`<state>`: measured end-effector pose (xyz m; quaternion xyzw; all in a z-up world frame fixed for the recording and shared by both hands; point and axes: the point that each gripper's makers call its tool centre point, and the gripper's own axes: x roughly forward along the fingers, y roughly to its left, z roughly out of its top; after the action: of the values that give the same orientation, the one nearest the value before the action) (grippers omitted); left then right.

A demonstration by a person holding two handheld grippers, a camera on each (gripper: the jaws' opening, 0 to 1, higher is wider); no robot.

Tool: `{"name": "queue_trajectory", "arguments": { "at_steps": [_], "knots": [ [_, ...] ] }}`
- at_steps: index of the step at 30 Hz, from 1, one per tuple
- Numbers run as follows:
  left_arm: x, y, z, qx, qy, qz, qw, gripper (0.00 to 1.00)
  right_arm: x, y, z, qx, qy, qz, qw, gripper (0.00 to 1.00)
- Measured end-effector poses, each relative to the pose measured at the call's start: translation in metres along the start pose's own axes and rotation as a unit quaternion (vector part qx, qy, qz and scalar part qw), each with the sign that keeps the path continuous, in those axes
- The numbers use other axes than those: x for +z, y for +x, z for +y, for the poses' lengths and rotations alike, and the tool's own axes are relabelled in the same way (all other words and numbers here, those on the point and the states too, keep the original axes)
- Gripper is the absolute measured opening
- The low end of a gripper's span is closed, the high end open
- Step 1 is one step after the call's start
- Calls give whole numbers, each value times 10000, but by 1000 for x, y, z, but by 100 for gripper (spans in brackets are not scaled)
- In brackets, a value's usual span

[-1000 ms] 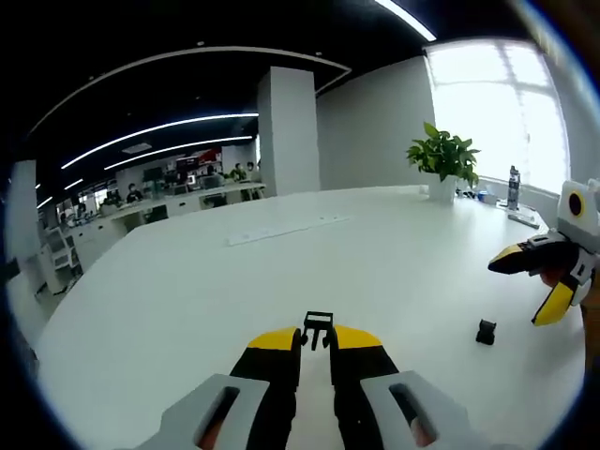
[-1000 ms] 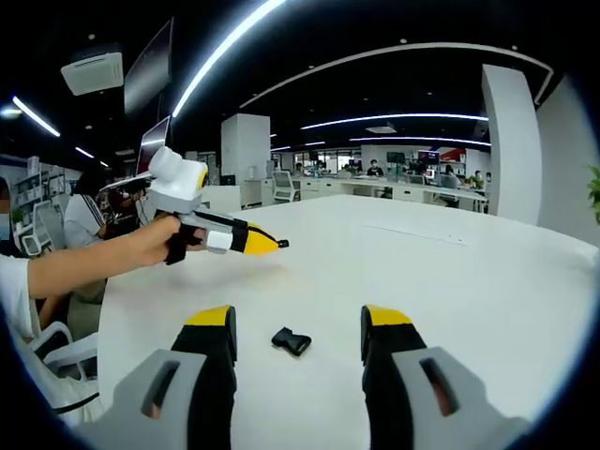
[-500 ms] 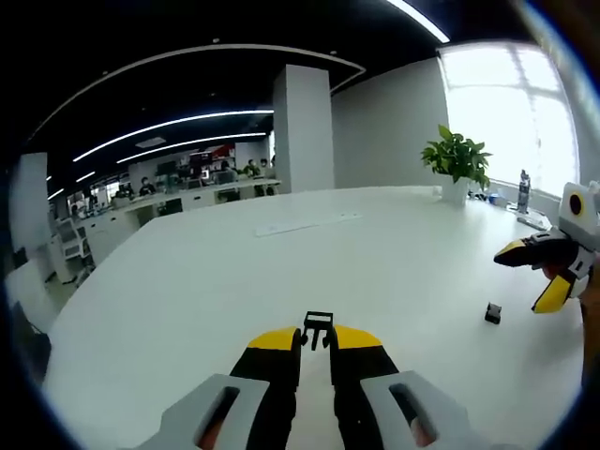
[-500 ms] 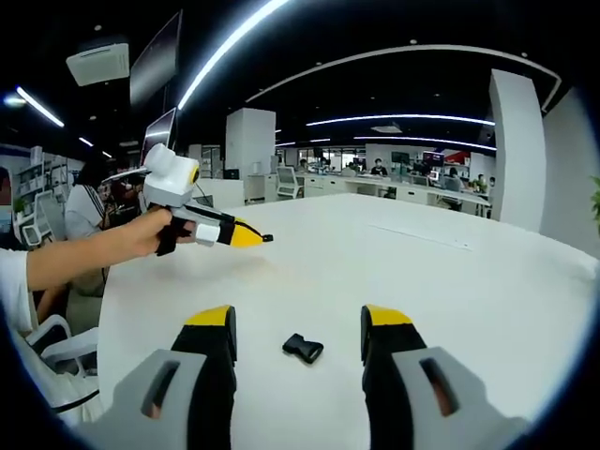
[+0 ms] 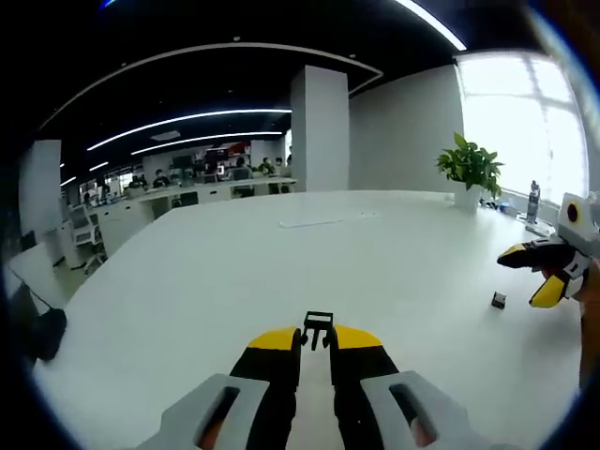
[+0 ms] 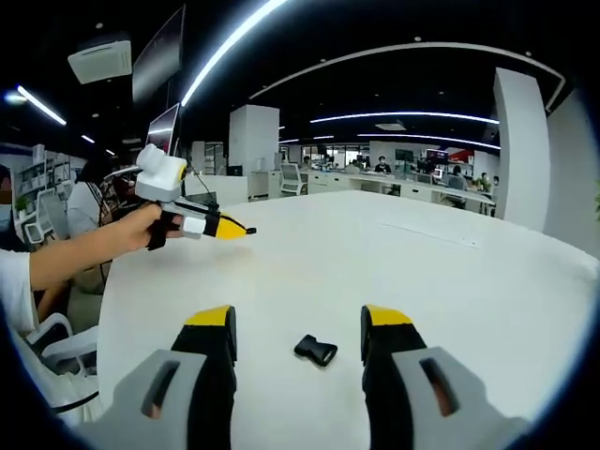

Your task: Snap the two parts of the plastic buckle together until the buckle closes and remains connected.

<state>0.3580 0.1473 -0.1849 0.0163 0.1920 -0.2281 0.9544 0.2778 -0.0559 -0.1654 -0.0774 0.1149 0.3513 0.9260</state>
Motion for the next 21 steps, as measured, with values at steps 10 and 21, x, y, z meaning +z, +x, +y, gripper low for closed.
{"name": "queue_trajectory", "arguments": {
  "at_steps": [10, 21],
  "knots": [
    [-20, -23, 9, 23, -61, 29, 10000, 11, -3, 0, 2, 3, 31, -8, 10000, 54],
    [-34, -40, 5, 62, 51, 101, 9999, 11, -4, 1, 3, 8, 3, 37, 10000, 54]
  ]
}}
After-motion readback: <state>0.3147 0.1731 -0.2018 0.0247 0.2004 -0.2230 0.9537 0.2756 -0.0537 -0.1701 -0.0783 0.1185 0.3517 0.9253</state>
